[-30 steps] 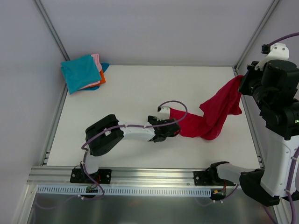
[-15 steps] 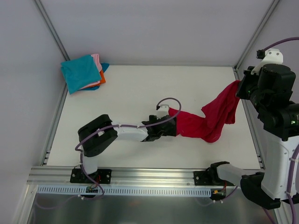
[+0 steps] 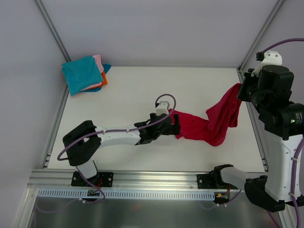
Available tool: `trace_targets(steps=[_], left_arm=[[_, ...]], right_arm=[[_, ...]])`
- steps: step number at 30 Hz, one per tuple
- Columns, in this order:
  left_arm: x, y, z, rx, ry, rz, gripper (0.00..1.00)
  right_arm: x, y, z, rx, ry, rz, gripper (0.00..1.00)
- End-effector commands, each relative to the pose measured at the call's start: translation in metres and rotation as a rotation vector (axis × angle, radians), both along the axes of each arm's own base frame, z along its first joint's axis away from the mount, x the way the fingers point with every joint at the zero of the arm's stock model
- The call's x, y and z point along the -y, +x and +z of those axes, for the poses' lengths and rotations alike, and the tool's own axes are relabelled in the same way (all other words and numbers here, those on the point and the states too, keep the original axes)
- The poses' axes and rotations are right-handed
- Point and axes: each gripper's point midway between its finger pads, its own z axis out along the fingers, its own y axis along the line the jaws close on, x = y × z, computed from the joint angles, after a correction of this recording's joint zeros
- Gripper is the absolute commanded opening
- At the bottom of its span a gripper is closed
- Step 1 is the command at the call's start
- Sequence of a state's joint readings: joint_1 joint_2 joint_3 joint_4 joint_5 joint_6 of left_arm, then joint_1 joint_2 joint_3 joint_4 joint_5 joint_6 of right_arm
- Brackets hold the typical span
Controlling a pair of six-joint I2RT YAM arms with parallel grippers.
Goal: Fold and stack the t-shirts
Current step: Flatten out the tshirt
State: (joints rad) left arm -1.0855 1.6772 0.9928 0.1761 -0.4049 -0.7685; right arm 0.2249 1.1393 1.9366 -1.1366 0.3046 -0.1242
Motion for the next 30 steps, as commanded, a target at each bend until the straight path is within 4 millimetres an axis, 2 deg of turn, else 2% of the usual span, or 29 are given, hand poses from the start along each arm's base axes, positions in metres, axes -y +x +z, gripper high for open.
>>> trace_targets(steps=[1,12,16,19,20,24,27,28,29,30], left_arm=[[0.023,0.001,0.015,-0.005,-0.08,-0.038,0.99],[0.048,-0.002,-0.016,-0.095,-0.114,-0.075,0.98],[0.052,-0.004,-0.024,-0.112,-0.118,-0.083,0.93],[0.055,-0.003,-0.026,-0.112,-0.127,-0.088,0.78],[0.056,-0.004,-0.028,-0.114,-0.127,-0.09,0.69],[0.062,-0.003,-0.03,-0.118,-0.133,-0.107,0.5],[0.065,-0.003,-0.03,-0.117,-0.134,-0.115,0.22],[0.066,-0.003,-0.029,-0.117,-0.132,-0.115,0.04],[0.066,-0.002,-0.03,-0.116,-0.128,-0.113,0.0],[0.066,-0.002,-0.031,-0.115,-0.123,-0.114,0.0]], right_arm=[[0.003,-0.001,0.02,0.085,0.008,-0.005,0.01],[0.003,-0.003,0.017,0.079,0.007,-0.003,0.01],[0.003,-0.004,0.016,0.077,0.007,-0.002,0.0],[0.003,-0.003,0.014,0.071,0.004,-0.003,0.01],[0.002,-0.003,0.013,0.07,0.004,-0.001,0.01],[0.003,-0.003,0.011,0.067,0.001,-0.002,0.0],[0.003,-0.003,0.01,0.065,-0.003,-0.002,0.0],[0.004,-0.004,0.01,0.065,-0.005,-0.003,0.01],[0.004,-0.003,0.01,0.065,-0.005,-0.005,0.01],[0.005,-0.004,0.01,0.065,-0.005,-0.006,0.01]])
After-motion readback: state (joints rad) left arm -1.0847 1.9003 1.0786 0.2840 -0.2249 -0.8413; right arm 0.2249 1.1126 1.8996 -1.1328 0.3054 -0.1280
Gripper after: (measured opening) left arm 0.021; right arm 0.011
